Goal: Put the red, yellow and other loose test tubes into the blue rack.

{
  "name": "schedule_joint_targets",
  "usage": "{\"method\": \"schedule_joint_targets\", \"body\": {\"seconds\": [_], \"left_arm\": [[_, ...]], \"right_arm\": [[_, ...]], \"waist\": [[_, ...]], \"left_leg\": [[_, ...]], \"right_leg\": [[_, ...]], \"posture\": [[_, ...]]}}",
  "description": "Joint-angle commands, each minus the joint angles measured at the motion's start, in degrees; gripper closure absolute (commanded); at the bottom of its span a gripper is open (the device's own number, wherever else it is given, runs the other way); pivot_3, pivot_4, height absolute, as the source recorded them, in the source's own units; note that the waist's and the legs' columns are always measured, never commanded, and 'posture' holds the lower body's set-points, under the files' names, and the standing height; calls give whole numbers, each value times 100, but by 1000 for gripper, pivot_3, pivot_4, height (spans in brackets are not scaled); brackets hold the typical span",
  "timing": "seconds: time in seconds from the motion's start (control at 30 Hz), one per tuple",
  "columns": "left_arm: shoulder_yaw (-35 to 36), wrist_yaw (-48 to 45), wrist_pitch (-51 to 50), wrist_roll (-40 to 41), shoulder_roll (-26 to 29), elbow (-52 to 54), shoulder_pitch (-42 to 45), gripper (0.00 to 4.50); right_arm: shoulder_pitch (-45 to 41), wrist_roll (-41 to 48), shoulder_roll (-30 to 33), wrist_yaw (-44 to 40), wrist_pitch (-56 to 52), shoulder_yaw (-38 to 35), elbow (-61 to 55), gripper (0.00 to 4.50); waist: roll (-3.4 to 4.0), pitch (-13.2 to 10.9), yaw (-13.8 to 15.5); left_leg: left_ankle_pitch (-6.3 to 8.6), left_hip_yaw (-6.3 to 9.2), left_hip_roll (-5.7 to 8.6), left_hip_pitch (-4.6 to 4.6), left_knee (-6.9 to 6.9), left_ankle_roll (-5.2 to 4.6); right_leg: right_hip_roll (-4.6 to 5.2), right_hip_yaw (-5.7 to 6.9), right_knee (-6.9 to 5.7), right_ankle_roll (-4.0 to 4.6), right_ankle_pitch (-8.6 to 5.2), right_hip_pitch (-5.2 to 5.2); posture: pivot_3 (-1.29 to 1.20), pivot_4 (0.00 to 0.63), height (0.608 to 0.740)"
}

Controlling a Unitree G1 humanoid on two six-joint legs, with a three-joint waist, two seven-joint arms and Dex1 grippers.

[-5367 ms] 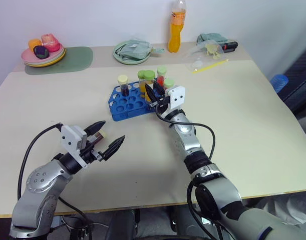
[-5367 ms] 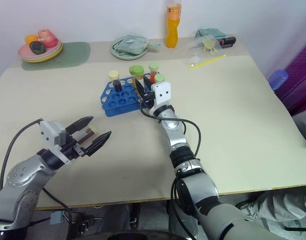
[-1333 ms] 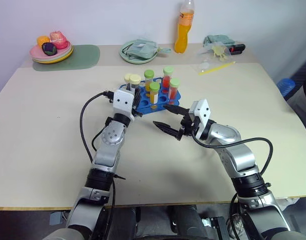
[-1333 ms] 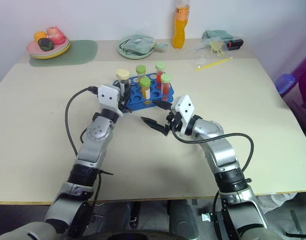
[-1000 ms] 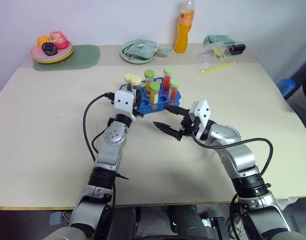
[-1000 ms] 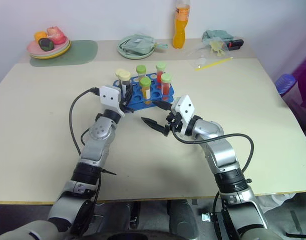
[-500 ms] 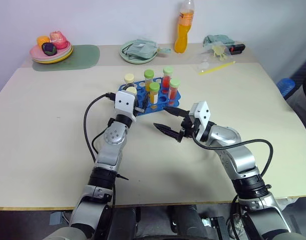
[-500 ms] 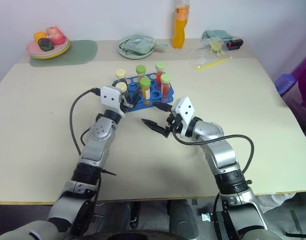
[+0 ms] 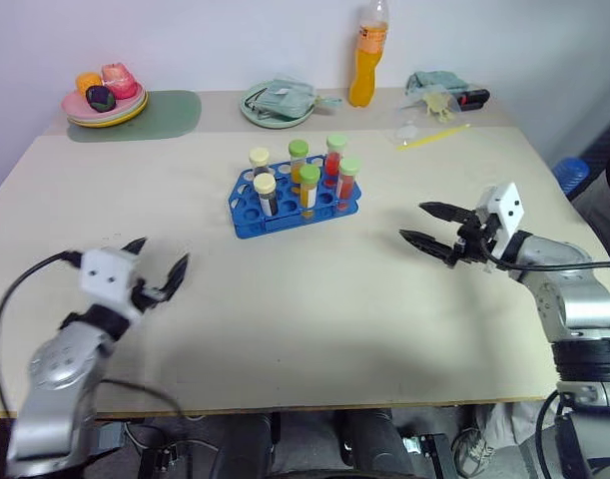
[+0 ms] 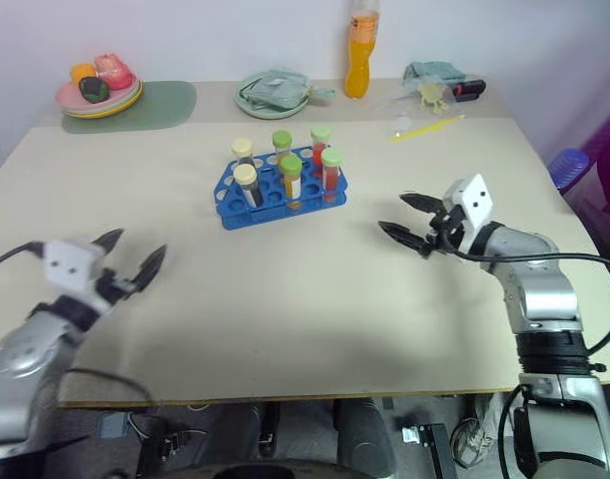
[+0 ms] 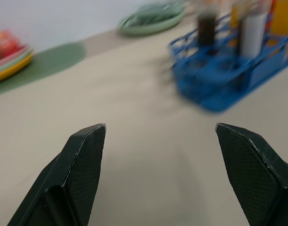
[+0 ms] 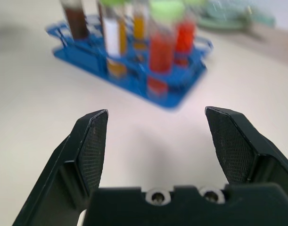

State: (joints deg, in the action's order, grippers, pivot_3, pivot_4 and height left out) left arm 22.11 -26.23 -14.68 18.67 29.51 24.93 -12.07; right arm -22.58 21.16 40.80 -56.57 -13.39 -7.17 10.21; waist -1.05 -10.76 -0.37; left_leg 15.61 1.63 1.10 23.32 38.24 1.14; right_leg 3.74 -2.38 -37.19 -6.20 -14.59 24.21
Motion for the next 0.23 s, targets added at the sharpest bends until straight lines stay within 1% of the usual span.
{"method": "schedule_joint_targets", "body": {"seconds": [0.03, 0.23], "left_arm": [[377, -287, 57, 209, 133, 162, -357, 673], [335, -265, 132, 176, 35, 59, -475, 673]], "right_arm": [[144, -36, 283, -194, 201, -252, 234, 830], [177, -61, 289, -266, 282, -242, 415, 830]], "waist": [[0, 0, -2], [1, 0, -35]], "left_leg": [[0, -1, 0, -1, 0, -1], [1, -2, -4, -4, 0, -1]], "right_leg": [[0, 0, 1, 0, 0, -1], [-7, 0, -1, 0, 0, -1]], "posture": [[0, 150, 729], [0, 150, 729]]}}
